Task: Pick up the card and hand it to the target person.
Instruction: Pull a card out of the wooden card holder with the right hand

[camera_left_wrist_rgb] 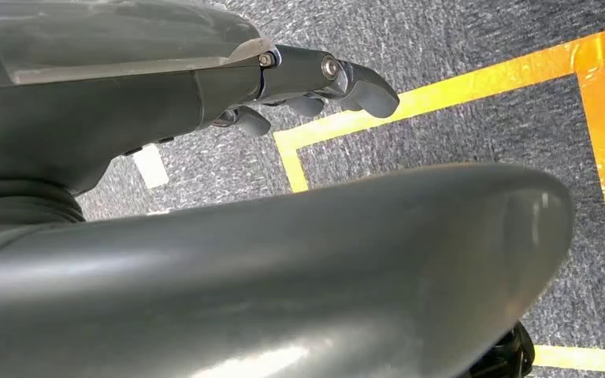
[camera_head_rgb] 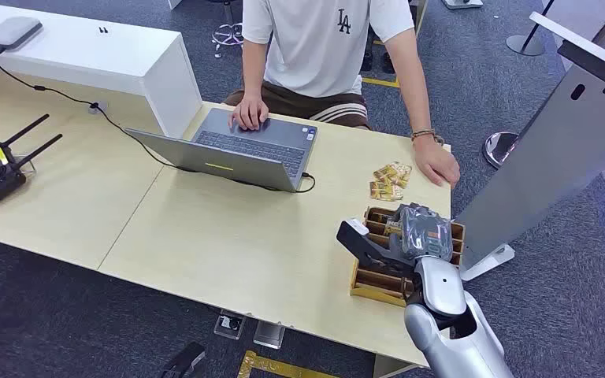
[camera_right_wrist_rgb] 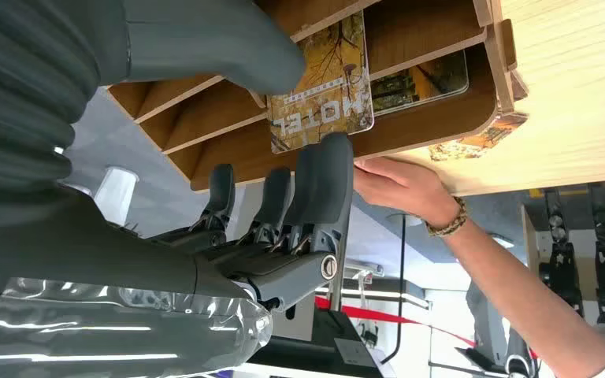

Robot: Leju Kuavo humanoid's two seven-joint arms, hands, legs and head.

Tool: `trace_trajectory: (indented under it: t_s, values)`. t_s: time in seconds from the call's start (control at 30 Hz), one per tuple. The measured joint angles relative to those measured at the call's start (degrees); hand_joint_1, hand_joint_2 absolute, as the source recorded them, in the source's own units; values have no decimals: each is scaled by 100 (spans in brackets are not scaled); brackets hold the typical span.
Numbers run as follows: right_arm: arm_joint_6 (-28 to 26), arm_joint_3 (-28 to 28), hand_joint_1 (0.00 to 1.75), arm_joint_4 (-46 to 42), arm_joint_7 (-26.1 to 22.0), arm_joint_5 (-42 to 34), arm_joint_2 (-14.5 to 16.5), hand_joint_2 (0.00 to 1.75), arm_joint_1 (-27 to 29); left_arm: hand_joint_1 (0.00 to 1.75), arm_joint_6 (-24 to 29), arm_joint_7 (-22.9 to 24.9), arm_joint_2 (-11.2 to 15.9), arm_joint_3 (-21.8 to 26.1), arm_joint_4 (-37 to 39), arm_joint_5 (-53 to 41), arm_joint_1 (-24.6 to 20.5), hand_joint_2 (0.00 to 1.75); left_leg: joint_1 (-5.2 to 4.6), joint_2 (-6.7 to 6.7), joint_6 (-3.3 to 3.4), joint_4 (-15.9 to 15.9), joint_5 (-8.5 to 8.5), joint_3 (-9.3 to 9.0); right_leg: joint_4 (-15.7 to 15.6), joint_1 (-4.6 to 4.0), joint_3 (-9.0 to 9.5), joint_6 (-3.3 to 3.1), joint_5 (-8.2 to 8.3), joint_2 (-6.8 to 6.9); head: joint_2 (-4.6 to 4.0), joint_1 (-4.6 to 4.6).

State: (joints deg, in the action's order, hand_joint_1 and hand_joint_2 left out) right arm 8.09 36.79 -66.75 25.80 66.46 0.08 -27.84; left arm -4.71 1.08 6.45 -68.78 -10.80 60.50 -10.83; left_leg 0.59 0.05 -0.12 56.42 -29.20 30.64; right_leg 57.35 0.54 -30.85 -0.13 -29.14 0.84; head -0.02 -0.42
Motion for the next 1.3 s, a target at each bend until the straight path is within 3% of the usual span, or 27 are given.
trace_trajectory:
  t_s: [0.37,0.83,0.9,1.1,1.3]
  values:
    - [-86,5,70,81,-7,-36,0,175,-5,0,-1,4,0,0,0,-1,51,0,0,1,0,0,0,-10,0,0,7,0,1,0,0,-1]
    - [30,11,80,28,71,-92,-41,175,19,0,-12,4,0,0,0,-7,91,0,0,1,0,0,1,-6,0,0,3,-1,1,-1,0,0]
    - [31,11,87,26,72,-93,-43,175,19,0,-12,3,0,0,0,-7,89,0,0,1,0,0,1,-6,0,0,3,-1,1,-1,0,0]
    - [31,11,141,22,71,-93,-44,175,17,0,-10,4,0,0,0,-9,85,0,0,1,0,0,1,-6,0,0,3,-1,1,-1,0,0]
    - [31,11,148,18,71,-100,-45,175,-8,0,-10,-1,0,0,0,-24,49,0,0,1,0,0,1,-5,0,0,3,-1,1,-1,0,0]
